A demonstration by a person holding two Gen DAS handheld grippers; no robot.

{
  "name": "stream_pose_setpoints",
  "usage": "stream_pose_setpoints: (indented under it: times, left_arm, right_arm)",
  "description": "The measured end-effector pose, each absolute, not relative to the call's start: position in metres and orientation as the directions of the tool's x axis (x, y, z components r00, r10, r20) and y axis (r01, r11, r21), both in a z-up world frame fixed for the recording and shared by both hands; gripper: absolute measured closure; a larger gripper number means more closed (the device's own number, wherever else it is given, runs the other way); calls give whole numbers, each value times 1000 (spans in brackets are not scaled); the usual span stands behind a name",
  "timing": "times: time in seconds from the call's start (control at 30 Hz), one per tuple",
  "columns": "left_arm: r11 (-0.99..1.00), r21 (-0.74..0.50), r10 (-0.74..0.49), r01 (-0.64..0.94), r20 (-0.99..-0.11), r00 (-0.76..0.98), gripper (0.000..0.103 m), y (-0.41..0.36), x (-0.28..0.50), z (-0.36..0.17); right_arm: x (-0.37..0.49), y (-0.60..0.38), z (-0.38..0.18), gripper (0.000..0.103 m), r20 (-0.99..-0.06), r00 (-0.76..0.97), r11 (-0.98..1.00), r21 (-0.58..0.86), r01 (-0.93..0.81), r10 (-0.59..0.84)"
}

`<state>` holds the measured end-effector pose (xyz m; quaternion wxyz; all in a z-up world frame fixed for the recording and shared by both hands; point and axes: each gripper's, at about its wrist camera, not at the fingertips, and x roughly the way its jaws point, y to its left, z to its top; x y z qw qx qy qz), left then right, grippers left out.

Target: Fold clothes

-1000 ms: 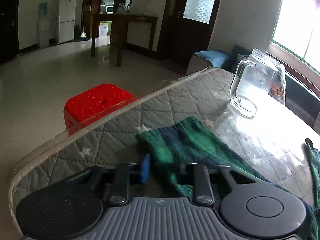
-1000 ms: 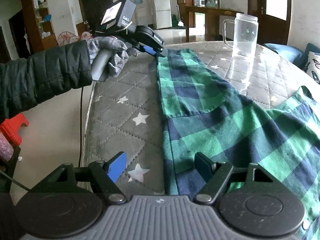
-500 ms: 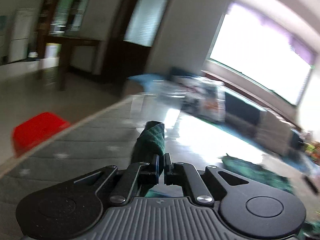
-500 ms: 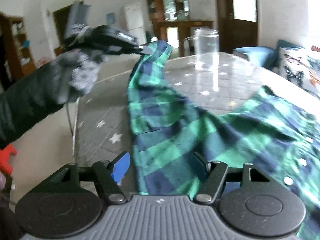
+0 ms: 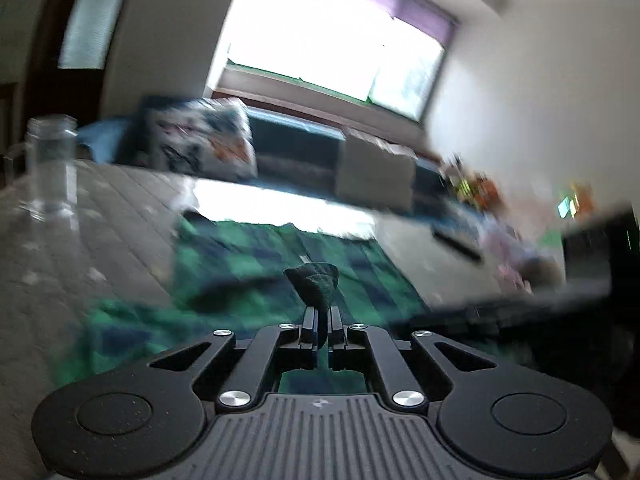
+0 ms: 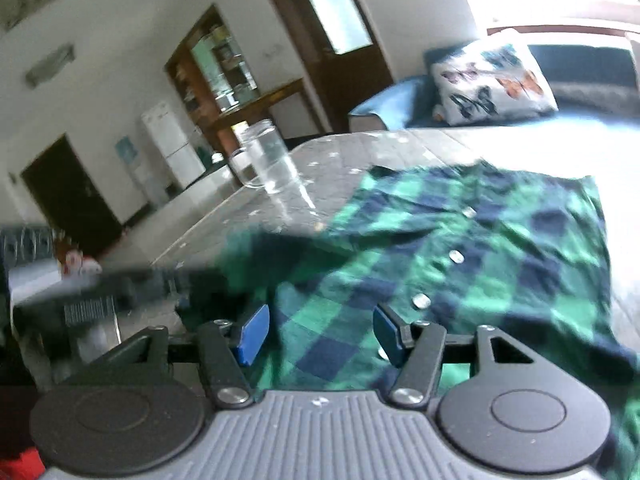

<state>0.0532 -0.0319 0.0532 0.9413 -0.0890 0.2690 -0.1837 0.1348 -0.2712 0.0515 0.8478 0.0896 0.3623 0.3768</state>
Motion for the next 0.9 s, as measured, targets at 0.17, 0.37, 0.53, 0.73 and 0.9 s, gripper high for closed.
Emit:
stream_pose_setpoints:
  times: [0.17,0.37,0.53,0.73,0.9]
  left_arm:
    - [904,-193,-421,382,-556,716,98,-75,51,25]
    - [888,-156,-432,432,-606,668,94,-91,44,8]
    - [888,-132,-429,440,-578,694,66,-72,27,18]
    - [957,-59,-274,283,-497,824,48,-22,1,41]
    - [999,-26,-53,46,-479,876,29,28,-15,41]
  right_arm:
    - [147,-291,25,47,-558,427,701,525,-483,712]
    - [158,-292,-2,51,-575,391,696,585,-416,718]
    - [158,-283,-9,54,-597,381,708,578,-406,706]
    - [153,-272,-10,65,-639,366,733,542,-411,677]
    - [145,-265,-9,73,-675,378,767,486,-418,634]
